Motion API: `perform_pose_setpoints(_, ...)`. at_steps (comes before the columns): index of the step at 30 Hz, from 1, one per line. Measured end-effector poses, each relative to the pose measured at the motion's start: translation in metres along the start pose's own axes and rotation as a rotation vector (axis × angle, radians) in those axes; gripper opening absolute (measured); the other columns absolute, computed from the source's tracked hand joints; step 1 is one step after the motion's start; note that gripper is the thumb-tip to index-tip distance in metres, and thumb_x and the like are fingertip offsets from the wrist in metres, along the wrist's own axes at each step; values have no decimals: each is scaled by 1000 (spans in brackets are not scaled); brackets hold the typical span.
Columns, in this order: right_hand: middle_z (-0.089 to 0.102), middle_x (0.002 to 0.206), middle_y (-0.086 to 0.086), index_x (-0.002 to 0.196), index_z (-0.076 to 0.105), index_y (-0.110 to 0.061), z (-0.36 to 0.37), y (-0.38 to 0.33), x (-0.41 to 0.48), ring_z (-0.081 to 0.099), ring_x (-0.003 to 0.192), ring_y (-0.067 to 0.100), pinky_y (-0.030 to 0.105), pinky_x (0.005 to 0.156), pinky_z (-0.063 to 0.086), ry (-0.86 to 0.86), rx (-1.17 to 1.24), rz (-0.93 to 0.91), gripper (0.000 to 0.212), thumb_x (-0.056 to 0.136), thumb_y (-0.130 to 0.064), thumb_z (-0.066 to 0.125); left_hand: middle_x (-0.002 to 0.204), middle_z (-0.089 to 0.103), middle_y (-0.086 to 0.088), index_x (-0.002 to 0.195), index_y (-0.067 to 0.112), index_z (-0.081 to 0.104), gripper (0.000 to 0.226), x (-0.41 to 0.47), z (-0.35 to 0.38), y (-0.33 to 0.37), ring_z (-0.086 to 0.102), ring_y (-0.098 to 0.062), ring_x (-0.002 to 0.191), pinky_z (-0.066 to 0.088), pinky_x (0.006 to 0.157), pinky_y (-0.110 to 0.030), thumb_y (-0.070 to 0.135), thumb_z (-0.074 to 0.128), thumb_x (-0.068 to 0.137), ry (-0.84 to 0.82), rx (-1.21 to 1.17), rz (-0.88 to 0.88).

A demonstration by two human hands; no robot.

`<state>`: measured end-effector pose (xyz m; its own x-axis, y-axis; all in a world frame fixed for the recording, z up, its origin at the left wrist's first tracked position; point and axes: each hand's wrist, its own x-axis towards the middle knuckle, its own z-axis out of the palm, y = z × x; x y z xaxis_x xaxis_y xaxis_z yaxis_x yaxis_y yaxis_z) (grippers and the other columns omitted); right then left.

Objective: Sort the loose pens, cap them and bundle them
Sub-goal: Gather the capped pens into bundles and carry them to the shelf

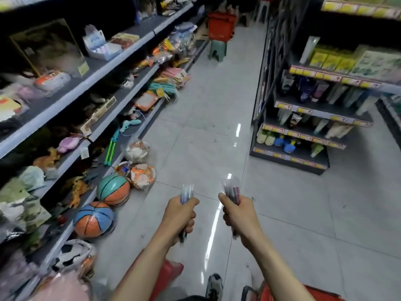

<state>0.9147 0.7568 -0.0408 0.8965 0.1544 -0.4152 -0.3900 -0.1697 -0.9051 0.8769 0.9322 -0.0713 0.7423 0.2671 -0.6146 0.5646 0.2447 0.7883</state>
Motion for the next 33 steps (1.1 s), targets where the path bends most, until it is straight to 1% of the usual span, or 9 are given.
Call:
perform_pose_setpoints(5, 31, 60, -3, 74, 38, -23, -10, -30, 88, 28, 50, 16, 28, 46, 27, -76, -14, 13, 37, 96, -28, 67, 56, 31, 1, 85, 19, 42, 23, 54, 21, 34, 26, -15, 42, 24, 42, -22, 19, 64, 92, 80, -61, -37)
perform_pose_setpoints(11, 32, 59, -4, 78, 40, -21, 19, -72, 195, 29, 49, 15, 28, 46, 27, -189, -57, 24, 33, 97, -29, 67, 54, 34, 4, 85, 19, 45, 22, 137, 16, 91, 27, -14, 41, 25, 41, -21, 19, 66, 91, 144, -128, -17)
perform_pose_setpoints(14, 32, 60, -4, 81, 41, -19, 42, -101, 249, 28, 50, 16, 29, 47, 27, -223, -86, 4, 31, 97, -28, 66, 54, 33, 3, 88, 18, 47, 18, 187, 6, 131, 26, -14, 41, 25, 40, -20, 18, 64, 93, 156, -167, 10)
perform_pose_setpoints(18, 32, 61, -2, 84, 41, -16, 71, -136, 309, 28, 50, 15, 29, 48, 27, -240, -116, 8, 30, 99, -25, 65, 57, 30, 2, 88, 20, 45, 20, 249, -14, 185, 24, -14, 42, 24, 40, -20, 16, 64, 94, 170, -229, 30)
perform_pose_setpoints(24, 32, 61, -1, 84, 41, -14, 107, -171, 389, 29, 51, 16, 30, 48, 27, -267, -126, 76, 30, 100, -23, 65, 57, 28, 2, 89, 19, 47, 18, 332, -43, 252, 23, -13, 42, 23, 41, -20, 15, 63, 94, 228, -267, 26)
perform_pose_setpoints(29, 29, 57, -4, 75, 34, -20, 139, -204, 471, 26, 48, 15, 26, 45, 26, -316, -166, 100, 40, 100, -22, 66, 54, 31, 4, 84, 19, 46, 21, 395, -64, 290, 24, -14, 41, 24, 40, -20, 16, 64, 93, 288, -283, 0)
perform_pose_setpoints(33, 30, 56, -4, 75, 34, -21, 177, -236, 552, 26, 47, 15, 27, 46, 24, -397, -193, 99, 41, 99, -21, 66, 55, 31, 3, 85, 19, 42, 25, 450, -80, 322, 24, -14, 42, 22, 42, -22, 18, 66, 92, 369, -329, -11)
